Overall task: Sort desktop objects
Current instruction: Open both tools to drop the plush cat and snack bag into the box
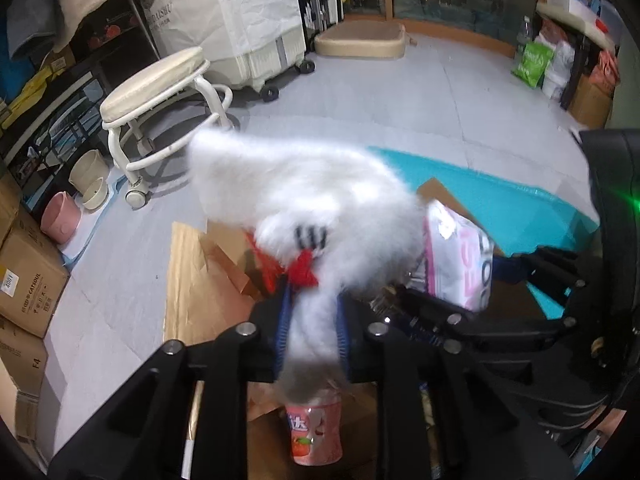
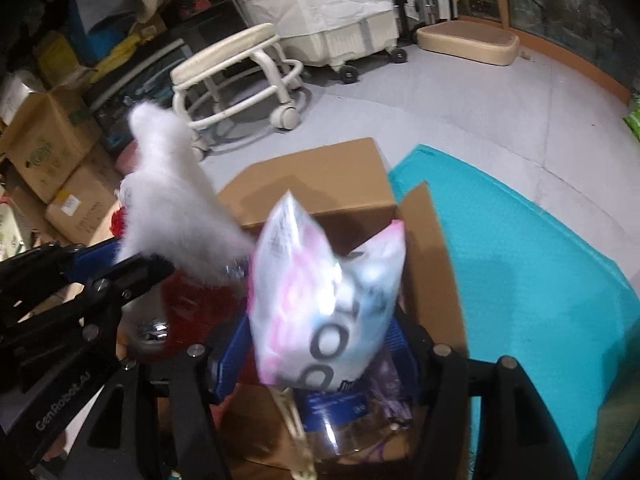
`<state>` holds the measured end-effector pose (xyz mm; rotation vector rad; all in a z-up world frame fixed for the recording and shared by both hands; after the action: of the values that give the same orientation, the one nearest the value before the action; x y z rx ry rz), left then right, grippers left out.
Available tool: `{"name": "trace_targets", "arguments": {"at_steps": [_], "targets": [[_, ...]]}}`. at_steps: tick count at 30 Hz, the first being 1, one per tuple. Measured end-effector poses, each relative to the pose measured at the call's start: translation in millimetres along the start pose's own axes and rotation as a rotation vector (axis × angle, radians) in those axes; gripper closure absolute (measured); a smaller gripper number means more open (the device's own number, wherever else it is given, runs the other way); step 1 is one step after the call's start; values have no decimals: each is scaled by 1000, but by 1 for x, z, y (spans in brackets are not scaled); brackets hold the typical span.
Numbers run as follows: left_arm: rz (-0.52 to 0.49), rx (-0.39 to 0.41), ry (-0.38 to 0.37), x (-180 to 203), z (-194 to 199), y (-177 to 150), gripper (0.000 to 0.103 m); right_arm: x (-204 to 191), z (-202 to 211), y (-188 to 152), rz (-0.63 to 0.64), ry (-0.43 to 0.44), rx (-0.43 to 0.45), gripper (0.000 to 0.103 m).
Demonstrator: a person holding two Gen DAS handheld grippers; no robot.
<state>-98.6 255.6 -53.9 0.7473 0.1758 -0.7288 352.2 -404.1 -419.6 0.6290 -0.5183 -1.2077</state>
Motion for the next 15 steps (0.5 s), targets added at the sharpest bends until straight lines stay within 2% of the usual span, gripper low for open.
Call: {"name": "trace_targets", "arguments": {"at_steps": [2, 3, 5, 7, 15], "targets": [[-5, 19, 13, 1, 4, 1, 53, 9, 3, 1, -24, -10, 19, 38], [-8, 44, 34, 1, 9, 2, 46, 13, 6, 3, -40, -13, 30, 37], [-7, 74, 57, -1, 15, 5, 20, 21, 10, 5, -64, -8, 38, 36], [-1, 86, 42, 0, 20, 6, 14, 26, 16, 6, -73, 2, 46, 35], [-27, 80, 49, 10, 36, 0, 13, 28, 43, 6, -36, -14, 75, 34]]}}
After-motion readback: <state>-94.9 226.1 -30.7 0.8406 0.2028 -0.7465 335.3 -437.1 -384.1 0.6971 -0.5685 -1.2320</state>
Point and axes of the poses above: each gripper's, at about its wrist camera, not at the fingertips, and z roughly against the way its jaws point, x to its right, y to its top, the point moved 8 cm from there along -z, roughly the way its jaws point, and after that the axes turned 9 degrees about -z, right-handed, at the moved point
